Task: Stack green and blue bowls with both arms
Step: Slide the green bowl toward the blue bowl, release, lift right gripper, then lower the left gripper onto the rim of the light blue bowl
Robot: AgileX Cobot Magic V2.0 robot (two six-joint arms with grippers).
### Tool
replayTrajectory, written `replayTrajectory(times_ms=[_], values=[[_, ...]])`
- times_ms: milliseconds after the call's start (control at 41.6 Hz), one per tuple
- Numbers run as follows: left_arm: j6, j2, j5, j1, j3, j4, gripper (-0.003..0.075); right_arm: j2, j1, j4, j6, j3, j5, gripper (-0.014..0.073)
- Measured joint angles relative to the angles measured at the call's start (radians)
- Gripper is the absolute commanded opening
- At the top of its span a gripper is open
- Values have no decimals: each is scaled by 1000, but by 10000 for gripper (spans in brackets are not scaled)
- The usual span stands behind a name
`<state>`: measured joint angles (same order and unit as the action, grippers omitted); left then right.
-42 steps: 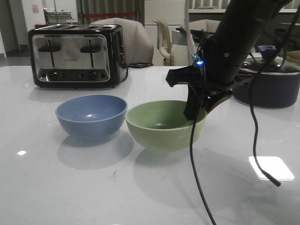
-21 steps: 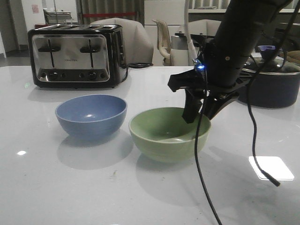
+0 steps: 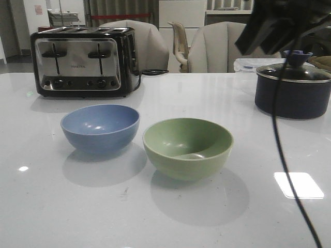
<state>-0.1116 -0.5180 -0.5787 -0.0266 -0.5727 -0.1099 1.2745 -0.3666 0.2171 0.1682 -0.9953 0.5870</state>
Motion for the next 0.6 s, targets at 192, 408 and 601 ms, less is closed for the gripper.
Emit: replayTrajectory(times_ms=[192, 408, 601], values=[[0, -48, 2, -21, 0, 0, 332, -272, 0, 0, 1, 194, -6, 369], [0, -163, 4, -129, -37, 0, 332, -453, 0, 0, 1, 327, -4, 369], [0, -355, 9, -223, -143, 0, 332, -493, 0, 0, 2, 362, 17, 369]])
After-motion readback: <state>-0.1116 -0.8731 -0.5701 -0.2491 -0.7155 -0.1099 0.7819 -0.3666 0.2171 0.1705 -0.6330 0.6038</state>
